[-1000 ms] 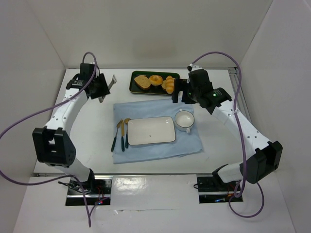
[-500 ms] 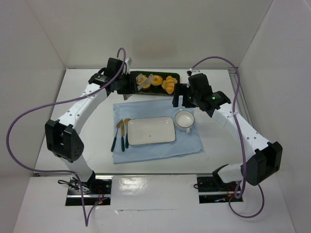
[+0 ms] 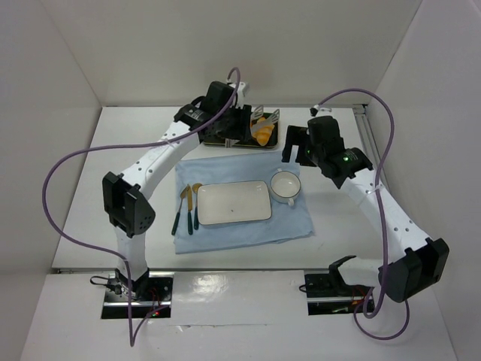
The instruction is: Place the bread
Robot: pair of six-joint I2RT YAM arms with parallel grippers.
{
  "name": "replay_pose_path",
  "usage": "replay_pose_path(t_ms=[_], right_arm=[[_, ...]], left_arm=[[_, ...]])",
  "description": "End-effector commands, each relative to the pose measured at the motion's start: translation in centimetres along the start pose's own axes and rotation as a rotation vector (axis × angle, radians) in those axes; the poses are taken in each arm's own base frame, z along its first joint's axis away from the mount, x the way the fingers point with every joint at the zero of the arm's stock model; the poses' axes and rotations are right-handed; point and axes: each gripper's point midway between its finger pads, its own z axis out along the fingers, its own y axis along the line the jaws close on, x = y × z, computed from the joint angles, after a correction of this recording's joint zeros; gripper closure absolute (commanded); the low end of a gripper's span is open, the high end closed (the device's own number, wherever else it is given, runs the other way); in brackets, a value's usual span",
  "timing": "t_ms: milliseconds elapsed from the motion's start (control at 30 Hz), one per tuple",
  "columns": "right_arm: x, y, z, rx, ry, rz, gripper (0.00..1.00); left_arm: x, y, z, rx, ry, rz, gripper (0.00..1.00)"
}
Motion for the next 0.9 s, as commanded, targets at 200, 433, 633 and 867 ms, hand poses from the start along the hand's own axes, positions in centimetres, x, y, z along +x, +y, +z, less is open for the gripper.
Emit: replay_pose_path(t_ms=[200, 433, 633, 867], right_arm=[[-2.3, -2.1, -1.0, 0.068, -0.078, 0.035, 0.0], [-2.6, -2.7, -1.3, 0.079, -0.09, 0.047, 0.0], [-2.6, -2.7, -1.3, 0.079, -0.09, 0.047, 0.0], [-2.1, -2.6, -0.9, 0.061, -0.073, 0.049, 0.0]], left_arm=[[1.2, -0.8, 4.8, -0.051, 0.039, -0.017, 0.41], [1.8, -0.2, 6.9, -0.105, 0.044, -0.038, 0.41], [2.5, 0.8, 7.6, -0.153, 0.059, -0.036, 0.41], [1.6, 1.0, 6.6, -0.172, 0.024, -0.046, 0.41]])
